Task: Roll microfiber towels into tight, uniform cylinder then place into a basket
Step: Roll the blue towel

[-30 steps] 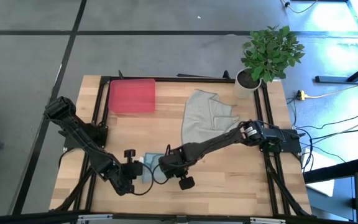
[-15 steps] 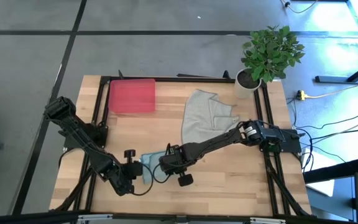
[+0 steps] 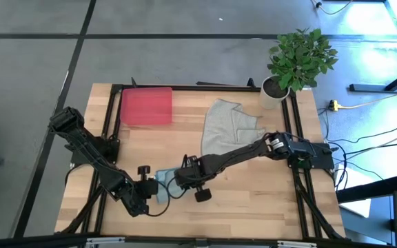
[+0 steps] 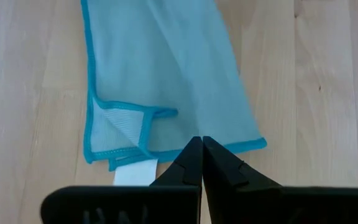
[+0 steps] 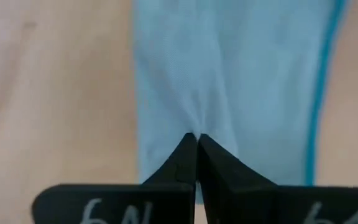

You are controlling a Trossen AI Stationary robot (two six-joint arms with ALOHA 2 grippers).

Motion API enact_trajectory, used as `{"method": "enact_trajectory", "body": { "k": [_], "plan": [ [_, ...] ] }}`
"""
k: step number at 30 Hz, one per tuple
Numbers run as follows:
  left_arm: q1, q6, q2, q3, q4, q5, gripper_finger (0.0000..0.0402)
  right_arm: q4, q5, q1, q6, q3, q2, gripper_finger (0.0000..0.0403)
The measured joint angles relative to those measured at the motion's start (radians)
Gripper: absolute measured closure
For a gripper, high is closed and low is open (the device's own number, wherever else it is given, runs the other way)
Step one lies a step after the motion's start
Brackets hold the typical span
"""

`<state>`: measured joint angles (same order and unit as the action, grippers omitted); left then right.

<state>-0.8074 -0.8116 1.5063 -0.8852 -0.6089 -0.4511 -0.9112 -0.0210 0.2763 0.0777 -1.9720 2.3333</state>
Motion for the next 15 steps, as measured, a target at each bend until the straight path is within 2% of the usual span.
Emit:
{"method": "enact_trajectory", "body": {
  "k": [9,15],
  "plan": [
    [0.000,-0.001,0.000,0.000,0.000,0.000,0.0401,0.001,-0.007,-0.019,-0.013,0.000,0.004,0.0393],
    [0.000,-0.001,0.000,0.000,0.000,0.000,0.0401,0.003,-0.007,-0.019,0.005,0.000,0.004,0.0361]
  ]
}}
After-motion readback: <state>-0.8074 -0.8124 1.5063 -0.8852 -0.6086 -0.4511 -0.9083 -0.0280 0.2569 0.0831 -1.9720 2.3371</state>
